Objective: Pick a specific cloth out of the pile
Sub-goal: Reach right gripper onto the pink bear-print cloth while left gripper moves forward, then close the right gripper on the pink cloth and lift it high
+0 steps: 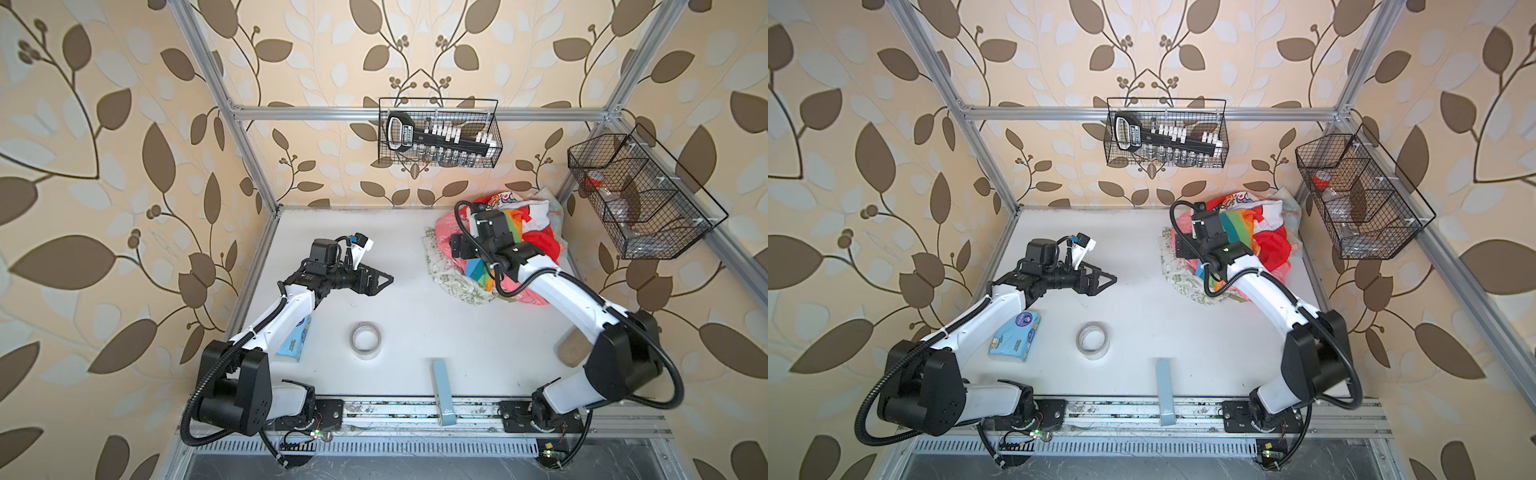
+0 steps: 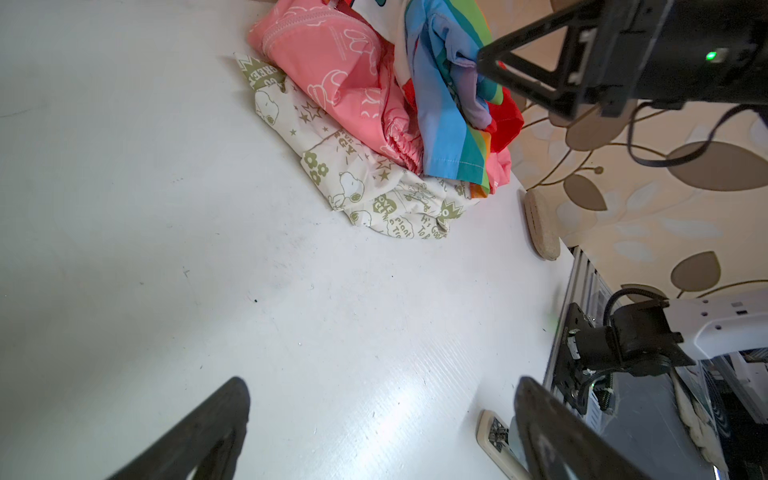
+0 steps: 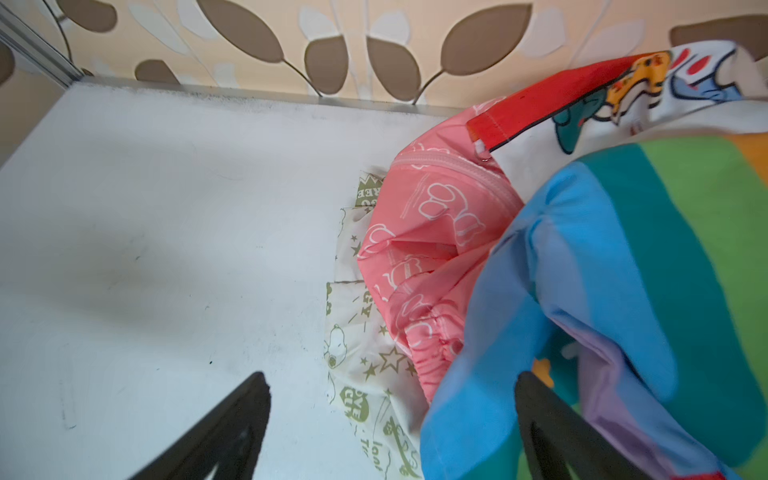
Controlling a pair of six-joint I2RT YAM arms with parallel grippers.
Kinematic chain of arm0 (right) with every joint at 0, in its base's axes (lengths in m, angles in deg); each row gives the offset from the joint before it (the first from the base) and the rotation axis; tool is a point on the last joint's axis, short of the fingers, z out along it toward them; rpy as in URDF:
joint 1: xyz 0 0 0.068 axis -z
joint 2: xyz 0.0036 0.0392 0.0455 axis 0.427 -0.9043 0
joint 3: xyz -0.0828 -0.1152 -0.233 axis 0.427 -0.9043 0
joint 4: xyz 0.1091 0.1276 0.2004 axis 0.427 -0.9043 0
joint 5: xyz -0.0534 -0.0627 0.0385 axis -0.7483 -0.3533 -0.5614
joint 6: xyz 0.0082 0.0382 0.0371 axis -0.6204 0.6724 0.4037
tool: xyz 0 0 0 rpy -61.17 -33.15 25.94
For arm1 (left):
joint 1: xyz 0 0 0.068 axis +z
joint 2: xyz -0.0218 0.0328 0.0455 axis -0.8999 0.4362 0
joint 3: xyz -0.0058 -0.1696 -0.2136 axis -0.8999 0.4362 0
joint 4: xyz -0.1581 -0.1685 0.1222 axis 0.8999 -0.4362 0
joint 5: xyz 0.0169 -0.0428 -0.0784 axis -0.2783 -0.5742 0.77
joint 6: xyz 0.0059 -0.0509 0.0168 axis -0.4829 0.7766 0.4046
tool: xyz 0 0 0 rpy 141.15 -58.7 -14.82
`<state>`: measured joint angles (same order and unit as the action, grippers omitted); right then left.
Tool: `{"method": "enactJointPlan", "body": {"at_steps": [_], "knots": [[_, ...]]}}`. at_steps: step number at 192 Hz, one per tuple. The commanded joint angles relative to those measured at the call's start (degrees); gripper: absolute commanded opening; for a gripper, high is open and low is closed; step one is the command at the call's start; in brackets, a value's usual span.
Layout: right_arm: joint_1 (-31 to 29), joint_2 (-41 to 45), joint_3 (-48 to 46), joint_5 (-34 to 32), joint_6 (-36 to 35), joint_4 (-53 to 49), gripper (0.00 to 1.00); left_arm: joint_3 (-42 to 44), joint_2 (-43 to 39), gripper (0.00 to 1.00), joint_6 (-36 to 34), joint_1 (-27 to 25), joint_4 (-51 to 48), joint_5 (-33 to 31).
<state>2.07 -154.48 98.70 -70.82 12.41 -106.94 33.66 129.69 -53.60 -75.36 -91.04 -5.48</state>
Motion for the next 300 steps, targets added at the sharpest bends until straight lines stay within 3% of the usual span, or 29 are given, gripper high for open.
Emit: {"method": "enactJointPlan", "body": {"at_steps": [1, 77, 117, 139, 157, 185, 219, 245, 300], "knots": [[-0.66, -5.72, 5.75, 1.12, -1.14, -4.23, 0.96, -0.24, 1.39, 0.99, -0.87, 0.06, 3.07, 3.13], [-0.53, -28.57, 25.94, -6.07, -3.88, -12.88, 1.00, -3.20, 5.17, 0.99, 0.51, 0.05, 3.74, 7.68], [0.16, -33.53, 29.35, -11.79, -2.24, -15.77, 0.99, -4.25, 5.18, 0.99, 0.51, 0.06, 2.49, 9.13], [1.06, -34.27, 29.10, -11.74, -1.31, -15.88, 0.93, -4.86, 5.10, 0.99, 0.87, 0.06, 2.17, 9.67], [1.66, -34.26, 28.82, -10.38, -0.59, -15.75, 0.85, -5.00, 4.93, 0.99, 0.77, 0.06, 1.96, 9.68], [2.50, -34.10, 28.78, -8.91, -0.12, -15.40, 0.65, -4.98, 4.73, 0.99, 0.78, 0.06, 1.79, 9.68], [2.85, -33.88, 28.56, -7.47, 0.14, -14.65, 0.33, -4.89, 4.49, 0.99, 0.78, -0.03, 1.61, 9.08], [2.98, -32.96, 28.76, -7.84, 0.41, -14.64, 0.00, -4.90, 4.19, 0.99, 0.69, -0.03, 1.53, 9.06], [2.94, -25.27, 27.83, -14.58, 0.06, -14.40, 0.00, -4.23, 3.91, 0.99, 0.87, -0.20, 2.32, 8.23]]}}
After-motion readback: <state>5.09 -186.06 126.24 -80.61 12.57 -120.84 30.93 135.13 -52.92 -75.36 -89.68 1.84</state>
